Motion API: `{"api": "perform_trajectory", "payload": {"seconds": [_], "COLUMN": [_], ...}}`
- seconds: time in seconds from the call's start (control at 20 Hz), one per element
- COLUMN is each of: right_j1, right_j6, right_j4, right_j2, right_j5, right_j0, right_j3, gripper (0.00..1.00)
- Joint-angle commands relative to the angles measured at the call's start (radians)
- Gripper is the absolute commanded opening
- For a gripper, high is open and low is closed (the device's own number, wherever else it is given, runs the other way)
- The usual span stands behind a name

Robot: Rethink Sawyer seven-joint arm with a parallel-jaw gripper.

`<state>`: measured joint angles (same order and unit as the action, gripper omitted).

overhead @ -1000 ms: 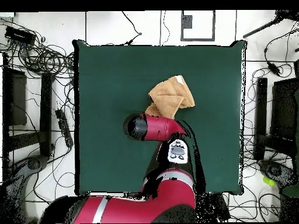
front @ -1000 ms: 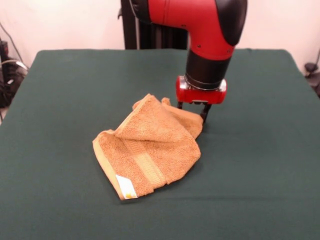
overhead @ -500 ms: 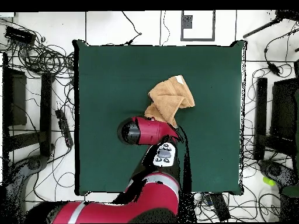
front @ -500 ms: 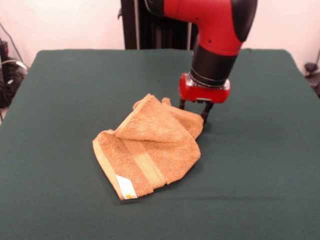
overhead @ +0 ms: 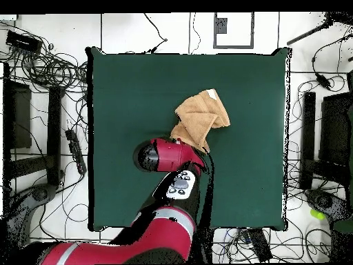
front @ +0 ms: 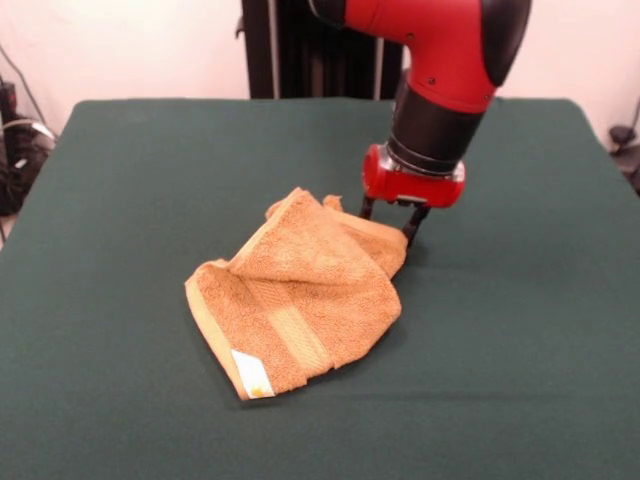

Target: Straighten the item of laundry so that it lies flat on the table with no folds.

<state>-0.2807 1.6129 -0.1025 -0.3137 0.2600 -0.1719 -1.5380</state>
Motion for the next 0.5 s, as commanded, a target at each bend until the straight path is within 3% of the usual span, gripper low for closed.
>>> {"api": "perform_trajectory", "payload": {"seconds": [0.05, 0.3, 0.5], "right_j1": [0.489, 0.421, 0.295], "right_j6": [0.295, 0.272, 0.294], "right_j4": [-0.093, -0.073, -0.088], "right_j2": [0.03, 0.07, 0.117], "right_j5": [-0.552, -0.437, -0.318], "right_j0": [0.118, 0.136, 0.135], "right_j3": [0.229, 0.199, 0.106], "gripper": [1.0, 1.0, 1.0]}}
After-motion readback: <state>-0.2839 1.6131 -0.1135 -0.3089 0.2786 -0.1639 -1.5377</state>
